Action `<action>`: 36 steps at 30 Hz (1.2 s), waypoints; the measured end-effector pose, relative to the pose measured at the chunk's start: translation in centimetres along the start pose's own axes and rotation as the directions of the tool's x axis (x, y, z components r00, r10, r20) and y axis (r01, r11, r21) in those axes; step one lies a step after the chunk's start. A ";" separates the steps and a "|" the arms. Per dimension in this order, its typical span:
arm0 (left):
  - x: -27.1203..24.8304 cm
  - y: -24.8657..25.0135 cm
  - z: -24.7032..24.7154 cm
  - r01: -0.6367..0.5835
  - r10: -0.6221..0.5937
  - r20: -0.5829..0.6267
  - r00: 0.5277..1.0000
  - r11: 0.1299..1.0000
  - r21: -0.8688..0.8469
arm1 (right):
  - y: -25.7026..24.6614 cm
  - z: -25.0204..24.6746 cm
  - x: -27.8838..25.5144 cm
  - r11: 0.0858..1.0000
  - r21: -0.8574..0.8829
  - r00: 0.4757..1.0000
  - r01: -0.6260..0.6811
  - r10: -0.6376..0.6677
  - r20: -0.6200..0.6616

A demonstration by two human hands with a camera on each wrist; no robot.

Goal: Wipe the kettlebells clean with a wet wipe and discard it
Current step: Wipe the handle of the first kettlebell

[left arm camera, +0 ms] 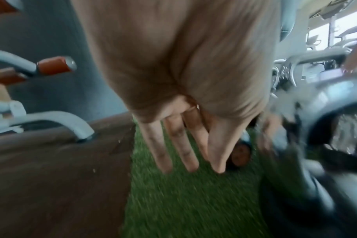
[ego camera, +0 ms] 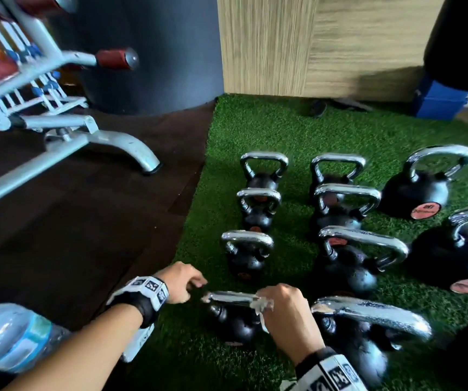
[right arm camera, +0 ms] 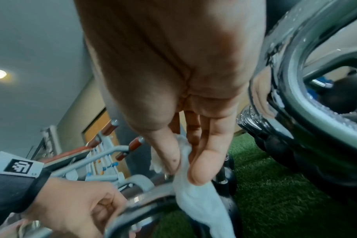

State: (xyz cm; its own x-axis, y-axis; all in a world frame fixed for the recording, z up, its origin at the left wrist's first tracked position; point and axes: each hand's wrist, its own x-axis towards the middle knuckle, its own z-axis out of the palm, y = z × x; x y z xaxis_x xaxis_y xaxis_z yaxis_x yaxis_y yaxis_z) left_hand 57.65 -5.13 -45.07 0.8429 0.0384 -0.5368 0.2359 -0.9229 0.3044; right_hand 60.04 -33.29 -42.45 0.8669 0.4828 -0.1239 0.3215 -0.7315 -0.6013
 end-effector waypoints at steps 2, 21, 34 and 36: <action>-0.7 0.4 -4.6 0.010 -0.010 0.003 1.000 0.996 0.091 | -0.4 -1.5 0.5 0.995 0.085 0.997 0.050 -0.044 -0.065; 10.2 -2.4 -3.7 0.047 -0.059 -0.039 0.997 0.964 -0.261 | -1.2 -3.6 13.9 0.928 0.373 0.958 -0.008 0.114 -0.263; 17.4 -0.8 4.1 -0.195 0.079 -0.233 0.969 0.824 -0.531 | -1.2 -0.1 16.5 0.963 -0.057 0.924 0.262 -0.267 -0.275; 17.4 -1.0 4.3 -0.225 0.109 -0.243 0.964 0.822 -0.523 | -1.3 0.3 15.9 0.959 -0.145 0.936 0.244 -0.272 -0.223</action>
State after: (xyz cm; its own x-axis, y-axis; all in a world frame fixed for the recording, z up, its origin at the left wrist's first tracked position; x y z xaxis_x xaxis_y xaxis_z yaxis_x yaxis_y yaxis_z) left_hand 70.04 -5.15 -58.11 0.9558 0.0295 -0.2925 0.2570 -0.5665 0.7829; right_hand 73.34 -24.51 -43.85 0.8091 0.5437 0.2231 0.5748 -0.6533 -0.4928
